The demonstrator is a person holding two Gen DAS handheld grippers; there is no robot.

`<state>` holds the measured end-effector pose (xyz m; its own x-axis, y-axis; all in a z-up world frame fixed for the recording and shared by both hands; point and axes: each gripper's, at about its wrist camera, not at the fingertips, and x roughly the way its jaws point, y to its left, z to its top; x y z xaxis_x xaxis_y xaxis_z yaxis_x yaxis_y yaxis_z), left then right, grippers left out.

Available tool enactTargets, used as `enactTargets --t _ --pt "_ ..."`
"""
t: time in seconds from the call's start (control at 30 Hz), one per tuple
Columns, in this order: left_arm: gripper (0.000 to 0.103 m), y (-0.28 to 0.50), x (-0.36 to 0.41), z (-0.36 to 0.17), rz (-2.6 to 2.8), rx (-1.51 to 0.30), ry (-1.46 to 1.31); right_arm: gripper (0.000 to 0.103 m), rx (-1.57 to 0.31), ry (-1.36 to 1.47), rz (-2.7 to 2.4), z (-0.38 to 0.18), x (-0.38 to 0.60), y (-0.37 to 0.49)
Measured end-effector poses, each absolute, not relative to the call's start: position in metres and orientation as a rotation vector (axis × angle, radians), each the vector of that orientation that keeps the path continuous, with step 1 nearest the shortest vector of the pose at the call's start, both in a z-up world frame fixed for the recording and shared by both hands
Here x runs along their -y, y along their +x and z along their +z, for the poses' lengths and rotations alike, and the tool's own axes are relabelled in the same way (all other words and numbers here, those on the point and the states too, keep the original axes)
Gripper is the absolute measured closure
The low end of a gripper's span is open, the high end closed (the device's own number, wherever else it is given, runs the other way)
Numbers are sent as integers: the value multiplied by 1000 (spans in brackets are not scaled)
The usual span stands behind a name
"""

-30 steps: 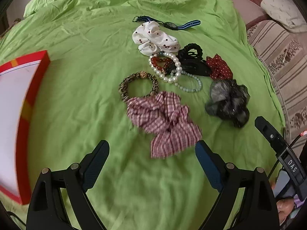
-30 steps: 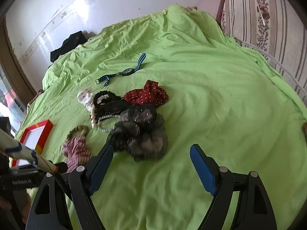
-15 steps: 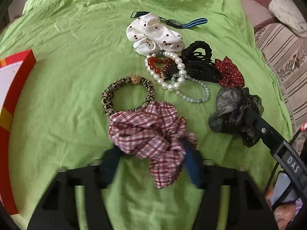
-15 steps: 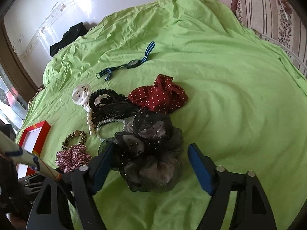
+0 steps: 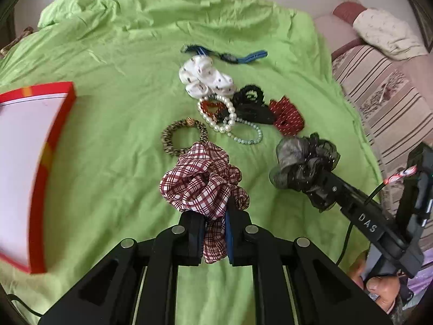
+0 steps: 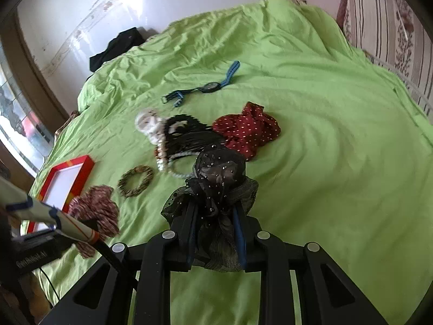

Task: Organize jewelry
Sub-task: 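Carry both scrunchies into the red box and open both tools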

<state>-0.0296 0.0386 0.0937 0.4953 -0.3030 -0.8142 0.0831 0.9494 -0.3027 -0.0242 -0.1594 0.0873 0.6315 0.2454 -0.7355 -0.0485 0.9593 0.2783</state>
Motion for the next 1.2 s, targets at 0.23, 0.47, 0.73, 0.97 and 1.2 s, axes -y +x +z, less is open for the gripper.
enactTargets --t 0.23,0.47,0.73,0.97,1.2 --pt "91 -75 -95 120 -168 -960 -260 77 -826 205 218 121 137 -60" --pt "91 -104 -202 124 48 -934 -256 77 -841 153 350 138 74 -78" --pt "91 -112 -319 112 291 -967 -231 77 -899 137 572 143 -34 -76" --pt "88 -109 -385 88 392 -1004 -302 76 -965 91 703 125 -125 -59" --pt "75 -113 -402 81 394 -992 -355 69 -1070 77 704 82 -167 -40"
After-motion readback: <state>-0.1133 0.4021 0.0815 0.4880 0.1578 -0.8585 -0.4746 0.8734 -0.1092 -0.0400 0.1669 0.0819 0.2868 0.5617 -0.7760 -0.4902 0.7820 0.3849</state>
